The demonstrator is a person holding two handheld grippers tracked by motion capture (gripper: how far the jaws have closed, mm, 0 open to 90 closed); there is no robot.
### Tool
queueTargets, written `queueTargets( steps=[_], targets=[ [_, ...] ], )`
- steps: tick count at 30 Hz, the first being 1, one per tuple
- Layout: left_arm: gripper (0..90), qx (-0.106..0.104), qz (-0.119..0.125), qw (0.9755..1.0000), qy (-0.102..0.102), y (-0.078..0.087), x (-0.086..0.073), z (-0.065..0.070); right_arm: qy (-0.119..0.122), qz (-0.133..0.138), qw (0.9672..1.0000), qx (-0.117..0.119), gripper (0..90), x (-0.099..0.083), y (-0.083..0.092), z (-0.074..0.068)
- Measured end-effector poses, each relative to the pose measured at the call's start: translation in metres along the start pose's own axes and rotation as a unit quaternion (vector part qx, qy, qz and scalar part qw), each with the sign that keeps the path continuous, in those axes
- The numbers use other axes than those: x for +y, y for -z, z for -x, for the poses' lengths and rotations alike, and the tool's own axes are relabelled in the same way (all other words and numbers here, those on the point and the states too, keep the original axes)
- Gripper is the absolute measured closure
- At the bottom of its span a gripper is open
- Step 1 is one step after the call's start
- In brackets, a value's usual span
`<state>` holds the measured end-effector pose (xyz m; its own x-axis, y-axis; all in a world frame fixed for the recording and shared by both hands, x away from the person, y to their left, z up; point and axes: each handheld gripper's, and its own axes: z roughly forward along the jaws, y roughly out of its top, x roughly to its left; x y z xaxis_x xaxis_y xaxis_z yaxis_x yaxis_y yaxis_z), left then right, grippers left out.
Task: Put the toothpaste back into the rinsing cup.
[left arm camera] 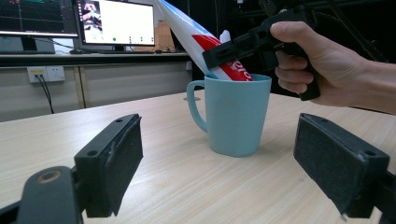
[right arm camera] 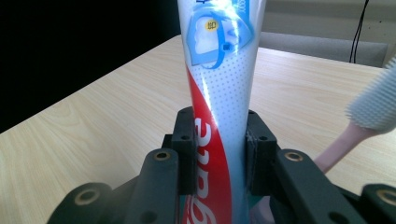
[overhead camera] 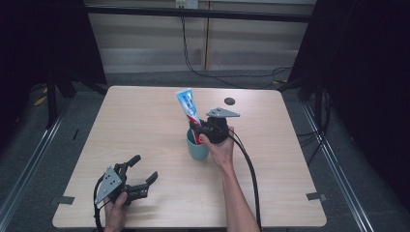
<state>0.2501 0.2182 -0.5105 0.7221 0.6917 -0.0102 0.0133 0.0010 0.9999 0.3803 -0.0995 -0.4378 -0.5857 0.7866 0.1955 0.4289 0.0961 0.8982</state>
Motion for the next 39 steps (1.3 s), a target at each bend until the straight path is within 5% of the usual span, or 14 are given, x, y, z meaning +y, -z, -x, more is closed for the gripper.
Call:
queueTargets(
  steps=[39],
  targets=[
    [15.6,-0.002,-0.003,1.0000,-0.004,-0.001,0.000,-0.001,0.026,-0.007,0.9996,0.000,70.6,-0.008,0.027,0.000]
  ],
)
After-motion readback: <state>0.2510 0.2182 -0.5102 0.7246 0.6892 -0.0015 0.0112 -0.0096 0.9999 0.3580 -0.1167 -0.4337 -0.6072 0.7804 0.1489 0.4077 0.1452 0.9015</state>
